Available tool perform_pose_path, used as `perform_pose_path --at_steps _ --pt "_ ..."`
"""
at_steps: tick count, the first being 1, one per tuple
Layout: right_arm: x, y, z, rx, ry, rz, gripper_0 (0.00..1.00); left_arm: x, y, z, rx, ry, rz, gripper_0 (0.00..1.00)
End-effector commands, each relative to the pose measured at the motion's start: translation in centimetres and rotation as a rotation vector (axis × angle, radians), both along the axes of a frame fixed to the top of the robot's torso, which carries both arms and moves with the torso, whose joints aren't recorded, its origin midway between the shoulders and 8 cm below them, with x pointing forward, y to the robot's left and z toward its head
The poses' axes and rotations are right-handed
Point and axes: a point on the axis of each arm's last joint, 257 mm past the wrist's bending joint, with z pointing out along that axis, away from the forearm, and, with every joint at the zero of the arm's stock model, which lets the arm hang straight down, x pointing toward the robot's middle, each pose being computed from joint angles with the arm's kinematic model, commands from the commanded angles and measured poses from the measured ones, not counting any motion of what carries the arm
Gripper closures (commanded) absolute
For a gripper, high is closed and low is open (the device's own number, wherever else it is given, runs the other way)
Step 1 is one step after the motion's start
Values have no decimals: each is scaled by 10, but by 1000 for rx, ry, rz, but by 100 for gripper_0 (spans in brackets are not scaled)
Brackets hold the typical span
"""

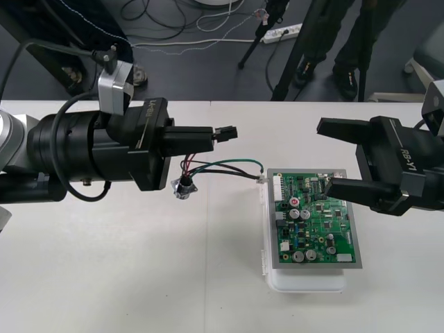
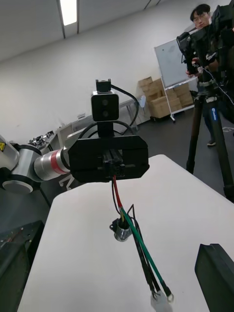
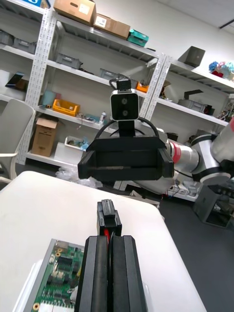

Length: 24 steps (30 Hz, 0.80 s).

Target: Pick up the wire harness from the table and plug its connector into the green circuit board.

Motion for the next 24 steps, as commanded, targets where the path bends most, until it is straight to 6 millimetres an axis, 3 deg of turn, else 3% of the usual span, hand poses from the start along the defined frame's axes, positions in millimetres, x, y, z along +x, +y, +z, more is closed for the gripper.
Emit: perform_pose_path --at_steps 1,13,19,24 --pt "4 -16 -2 -116 -89 -25 0 -14 25 -17 49 -83 -10 100" --pt "16 -46 -26 -334 -208 -80 0 -29 54 -54 109 -82 -14 100" --pt "14 -59 -41 -429 -211 -74 0 -20 66 -87 129 -135 -5 100" --pt "13 -72 -56 -503 -177 -76 0 -19 66 -103 128 -157 -19 100"
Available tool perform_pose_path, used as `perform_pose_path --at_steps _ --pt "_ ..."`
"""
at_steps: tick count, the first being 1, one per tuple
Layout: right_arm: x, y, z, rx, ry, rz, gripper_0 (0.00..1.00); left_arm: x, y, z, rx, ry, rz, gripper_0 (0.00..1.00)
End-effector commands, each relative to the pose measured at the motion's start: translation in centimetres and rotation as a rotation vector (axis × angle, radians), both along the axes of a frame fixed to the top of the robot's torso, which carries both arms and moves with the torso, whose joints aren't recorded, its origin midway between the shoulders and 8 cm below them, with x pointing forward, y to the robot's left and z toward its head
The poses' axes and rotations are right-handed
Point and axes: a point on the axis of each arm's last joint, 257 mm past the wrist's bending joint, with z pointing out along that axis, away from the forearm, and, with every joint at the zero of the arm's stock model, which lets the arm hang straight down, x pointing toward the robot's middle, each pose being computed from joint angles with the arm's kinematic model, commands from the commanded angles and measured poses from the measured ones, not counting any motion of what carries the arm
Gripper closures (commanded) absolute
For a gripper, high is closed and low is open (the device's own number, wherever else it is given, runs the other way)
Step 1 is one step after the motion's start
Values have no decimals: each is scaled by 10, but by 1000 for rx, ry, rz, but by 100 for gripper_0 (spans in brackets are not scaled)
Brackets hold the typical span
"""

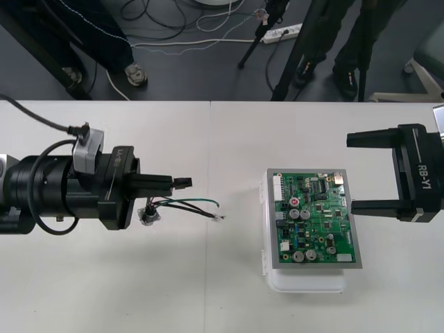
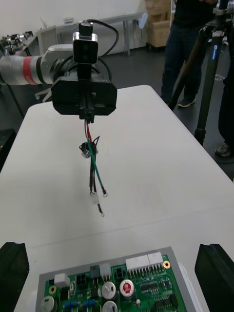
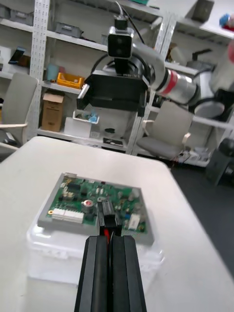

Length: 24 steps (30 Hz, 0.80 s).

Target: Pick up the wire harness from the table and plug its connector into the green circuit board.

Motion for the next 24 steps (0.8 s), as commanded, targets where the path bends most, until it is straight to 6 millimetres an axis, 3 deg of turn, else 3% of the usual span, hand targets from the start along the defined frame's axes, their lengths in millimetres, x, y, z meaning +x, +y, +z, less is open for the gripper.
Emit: perform_pose_path --at_steps 1,14,24 --pt "0 -26 -11 -125 22 -36 0 -13 4 -18 18 -54 -58 100" --pt "0 -85 -78 -472 110 -113 0 -8 2 -58 69 -45 -92 100" --pt "13 -119 -105 -745 4 -197 0 5 -6 -89 70 -92 -96 100"
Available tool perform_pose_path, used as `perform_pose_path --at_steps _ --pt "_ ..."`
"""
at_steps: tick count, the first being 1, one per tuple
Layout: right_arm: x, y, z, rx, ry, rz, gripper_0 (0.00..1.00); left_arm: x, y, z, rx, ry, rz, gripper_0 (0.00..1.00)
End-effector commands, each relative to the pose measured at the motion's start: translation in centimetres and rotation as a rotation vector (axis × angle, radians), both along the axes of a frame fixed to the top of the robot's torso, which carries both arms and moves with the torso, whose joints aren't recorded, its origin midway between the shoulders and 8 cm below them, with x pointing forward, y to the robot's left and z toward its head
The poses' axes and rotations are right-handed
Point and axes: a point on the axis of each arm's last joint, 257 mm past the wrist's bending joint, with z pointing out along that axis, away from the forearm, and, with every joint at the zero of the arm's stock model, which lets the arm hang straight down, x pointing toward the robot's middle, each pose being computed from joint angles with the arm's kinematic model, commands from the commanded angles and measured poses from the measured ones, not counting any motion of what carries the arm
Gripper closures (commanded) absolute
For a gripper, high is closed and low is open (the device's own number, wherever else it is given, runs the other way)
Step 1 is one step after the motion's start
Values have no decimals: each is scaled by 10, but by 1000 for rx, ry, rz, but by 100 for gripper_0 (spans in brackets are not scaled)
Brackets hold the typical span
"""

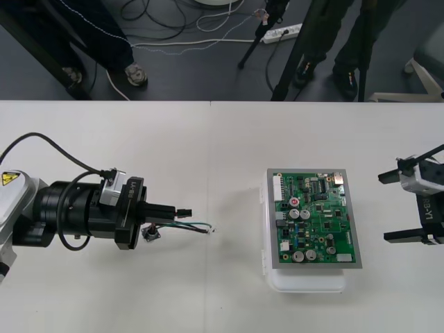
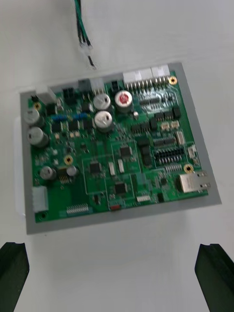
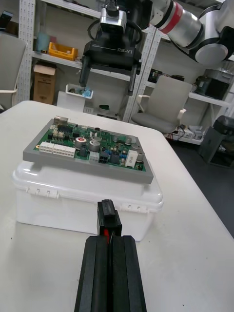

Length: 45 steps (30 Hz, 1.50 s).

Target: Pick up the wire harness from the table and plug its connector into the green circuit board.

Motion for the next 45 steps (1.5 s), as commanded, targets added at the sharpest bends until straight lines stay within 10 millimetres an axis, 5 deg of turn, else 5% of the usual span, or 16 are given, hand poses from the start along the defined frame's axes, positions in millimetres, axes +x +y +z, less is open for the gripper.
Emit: perform_pose_path --at_steps 1,20,45 --pt "0 -23 -3 -152 -50 -22 0 -5 -16 1 -27 -131 -91 100" --pt "12 -34 -63 -372 -52 -21 0 12 -53 -37 -74 -142 -93 100" --pt "39 -7 -89 -500 -165 42 0 16 -97 -28 -97 -174 -118 100"
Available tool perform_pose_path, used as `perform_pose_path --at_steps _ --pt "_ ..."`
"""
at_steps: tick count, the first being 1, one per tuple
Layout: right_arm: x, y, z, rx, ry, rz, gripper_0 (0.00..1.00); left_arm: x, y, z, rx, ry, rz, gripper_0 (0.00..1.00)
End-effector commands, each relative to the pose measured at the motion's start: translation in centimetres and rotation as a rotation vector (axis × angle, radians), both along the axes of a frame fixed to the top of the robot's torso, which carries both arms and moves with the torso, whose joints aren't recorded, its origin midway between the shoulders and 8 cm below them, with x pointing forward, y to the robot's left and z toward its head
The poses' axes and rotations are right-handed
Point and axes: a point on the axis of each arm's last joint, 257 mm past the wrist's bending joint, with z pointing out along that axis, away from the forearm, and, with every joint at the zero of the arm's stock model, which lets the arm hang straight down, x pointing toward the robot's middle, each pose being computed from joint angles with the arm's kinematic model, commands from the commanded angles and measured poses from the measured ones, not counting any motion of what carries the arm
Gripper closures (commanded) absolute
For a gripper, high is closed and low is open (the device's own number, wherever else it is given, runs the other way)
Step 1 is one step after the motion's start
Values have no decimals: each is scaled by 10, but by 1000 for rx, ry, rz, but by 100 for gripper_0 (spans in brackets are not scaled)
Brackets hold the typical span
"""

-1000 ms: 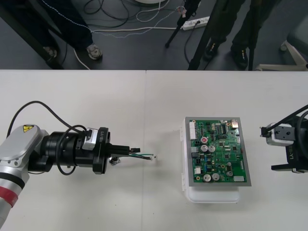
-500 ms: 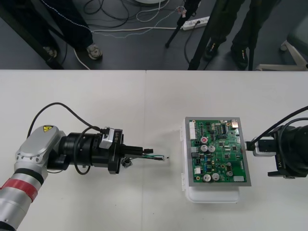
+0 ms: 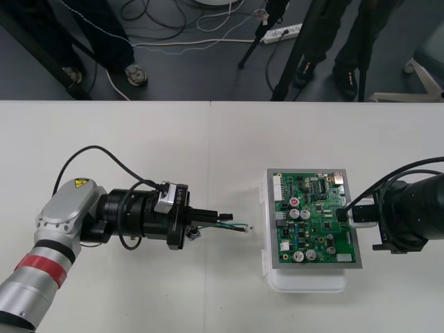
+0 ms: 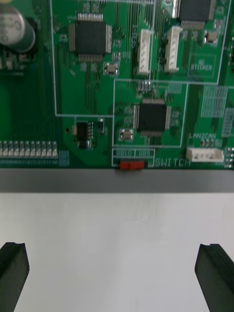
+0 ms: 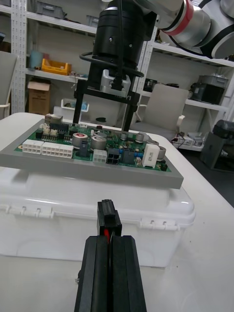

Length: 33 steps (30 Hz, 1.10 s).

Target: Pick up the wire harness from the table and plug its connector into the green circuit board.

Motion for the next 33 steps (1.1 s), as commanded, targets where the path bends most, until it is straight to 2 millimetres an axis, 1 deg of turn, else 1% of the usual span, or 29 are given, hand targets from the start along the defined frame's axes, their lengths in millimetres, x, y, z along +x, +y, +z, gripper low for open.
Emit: perform_pose_path --at_steps 1,4,16,21,26,33 --pt "11 24 6 12 -52 46 0 -5 -27 16 -25 -117 -69 100" --pt "12 26 4 11 -57 45 0 -3 -35 18 -21 -125 -72 100" --pt "14 34 2 32 -63 23 0 6 -53 19 4 -148 -65 100" --pt "12 38 1 41 -57 23 0 7 -66 19 5 -147 -63 100" --pt "11 40 0 43 -54 25 0 6 -73 18 9 -146 -66 100" --pt "10 49 -2 63 -51 28 0 5 -79 16 15 -144 -65 100"
